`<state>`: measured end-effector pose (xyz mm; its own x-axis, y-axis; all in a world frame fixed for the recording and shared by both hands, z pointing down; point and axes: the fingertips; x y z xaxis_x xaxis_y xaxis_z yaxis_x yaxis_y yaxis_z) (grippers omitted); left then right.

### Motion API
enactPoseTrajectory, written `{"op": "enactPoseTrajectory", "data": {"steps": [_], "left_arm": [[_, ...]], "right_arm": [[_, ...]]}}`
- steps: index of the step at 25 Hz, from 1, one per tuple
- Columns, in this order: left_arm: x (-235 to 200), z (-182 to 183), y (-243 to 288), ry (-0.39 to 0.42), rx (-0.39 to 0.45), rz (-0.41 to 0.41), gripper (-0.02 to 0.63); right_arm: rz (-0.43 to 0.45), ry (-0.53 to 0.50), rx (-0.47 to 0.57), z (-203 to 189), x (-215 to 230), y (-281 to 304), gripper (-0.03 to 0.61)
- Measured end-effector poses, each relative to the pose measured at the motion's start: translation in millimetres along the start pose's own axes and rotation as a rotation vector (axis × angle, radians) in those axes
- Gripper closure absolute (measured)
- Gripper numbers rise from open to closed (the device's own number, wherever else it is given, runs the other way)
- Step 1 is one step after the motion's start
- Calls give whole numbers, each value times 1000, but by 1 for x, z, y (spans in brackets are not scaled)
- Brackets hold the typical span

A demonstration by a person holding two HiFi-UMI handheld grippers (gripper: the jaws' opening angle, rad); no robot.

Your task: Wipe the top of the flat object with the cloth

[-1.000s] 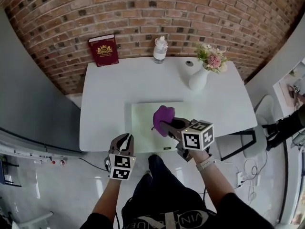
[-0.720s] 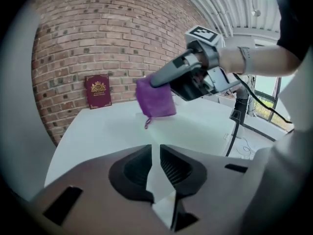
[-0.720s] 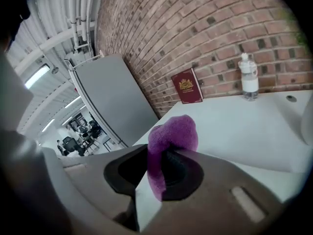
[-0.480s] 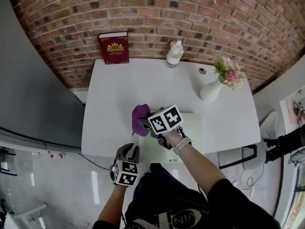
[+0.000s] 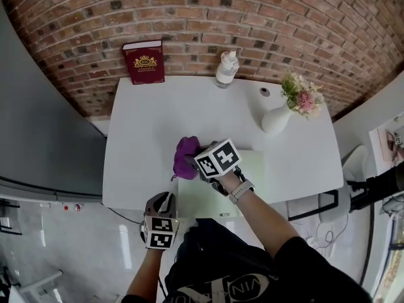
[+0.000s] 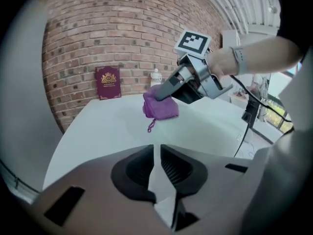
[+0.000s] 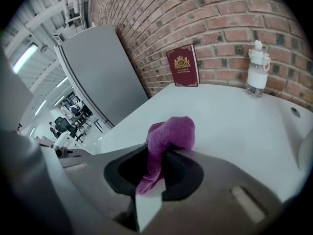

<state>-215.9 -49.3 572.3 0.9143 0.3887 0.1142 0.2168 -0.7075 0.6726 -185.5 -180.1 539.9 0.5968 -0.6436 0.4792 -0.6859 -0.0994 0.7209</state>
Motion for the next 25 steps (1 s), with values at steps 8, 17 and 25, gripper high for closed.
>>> {"op": "enactPoseTrajectory", "data": {"steps": [8,17,25], "left_arm": [[15,25,21,56,-63,-186,507],[21,25,23,-28,-113,-292,488],[28,23,25,-121,-127,-304,526]], "right_arm": [[-23,-18,-7,-5,6,2,518],[8,10,5,-9,8,6,520],[8,-5,-12,-11,16,0,518]]}}
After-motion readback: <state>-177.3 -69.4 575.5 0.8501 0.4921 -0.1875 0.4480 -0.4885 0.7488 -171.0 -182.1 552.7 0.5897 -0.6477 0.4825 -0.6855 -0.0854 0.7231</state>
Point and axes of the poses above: the fingertips, and each gripper's own axes: y forward along the fingers, x to its right, z out of its top, and after that the axes turned 12 degrees about y, right-handed
